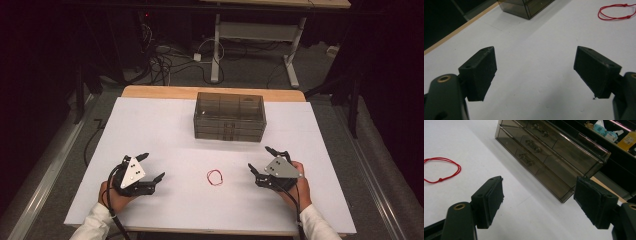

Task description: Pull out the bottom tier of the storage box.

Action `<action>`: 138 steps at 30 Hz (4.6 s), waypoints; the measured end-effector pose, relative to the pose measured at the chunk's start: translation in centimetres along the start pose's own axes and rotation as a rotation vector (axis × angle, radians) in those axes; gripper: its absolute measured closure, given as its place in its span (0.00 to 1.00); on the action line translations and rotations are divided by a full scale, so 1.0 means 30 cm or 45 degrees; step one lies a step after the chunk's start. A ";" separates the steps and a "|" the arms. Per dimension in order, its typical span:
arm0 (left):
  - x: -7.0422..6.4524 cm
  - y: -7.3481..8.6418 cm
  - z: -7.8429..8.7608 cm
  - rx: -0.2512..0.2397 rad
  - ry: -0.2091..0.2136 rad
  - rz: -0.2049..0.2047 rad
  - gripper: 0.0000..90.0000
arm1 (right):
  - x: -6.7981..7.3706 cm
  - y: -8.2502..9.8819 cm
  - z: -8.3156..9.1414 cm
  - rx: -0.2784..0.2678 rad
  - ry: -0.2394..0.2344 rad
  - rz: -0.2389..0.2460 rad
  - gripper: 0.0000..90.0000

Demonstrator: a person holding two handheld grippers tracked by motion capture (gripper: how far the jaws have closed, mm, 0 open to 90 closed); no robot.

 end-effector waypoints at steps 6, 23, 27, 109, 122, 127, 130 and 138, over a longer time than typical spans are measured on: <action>-0.001 0.003 -0.004 0.014 -0.003 -0.009 0.20 | -0.006 -0.015 -0.034 0.017 0.025 0.022 0.28; -0.006 0.007 -0.007 0.023 0.011 -0.005 0.20 | 0.010 -0.044 -0.166 0.077 0.020 0.098 0.32; -0.005 0.008 -0.010 0.032 0.007 -0.009 0.20 | 0.012 -0.043 -0.197 0.103 0.027 0.151 0.34; -0.028 0.020 -0.020 0.067 0.019 -0.065 0.20 | 0.122 -0.065 -0.449 0.447 0.421 1.054 0.90; -0.032 0.021 -0.020 0.070 0.022 -0.072 0.20 | 0.110 -0.062 -0.457 0.456 0.417 1.048 0.89; -0.031 0.021 -0.020 0.070 0.019 -0.076 0.20 | 0.112 -0.061 -0.455 0.463 0.429 1.048 0.90; -0.031 0.021 -0.019 0.071 0.018 -0.076 0.20 | 0.114 -0.061 -0.450 0.460 0.433 1.052 0.90; -0.029 0.022 -0.018 0.073 0.014 -0.076 0.20 | 0.125 -0.062 -0.437 0.469 0.427 1.046 0.90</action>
Point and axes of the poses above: each handheld gripper's, and its own axes: z roughly backward along the jaws, y roughly out of its underside, x roughly to its left, the point moved 8 cm from there along -z, roughly forward along the jaws, and after that the axes turned 12 degrees about z, right-handed, at the moved point
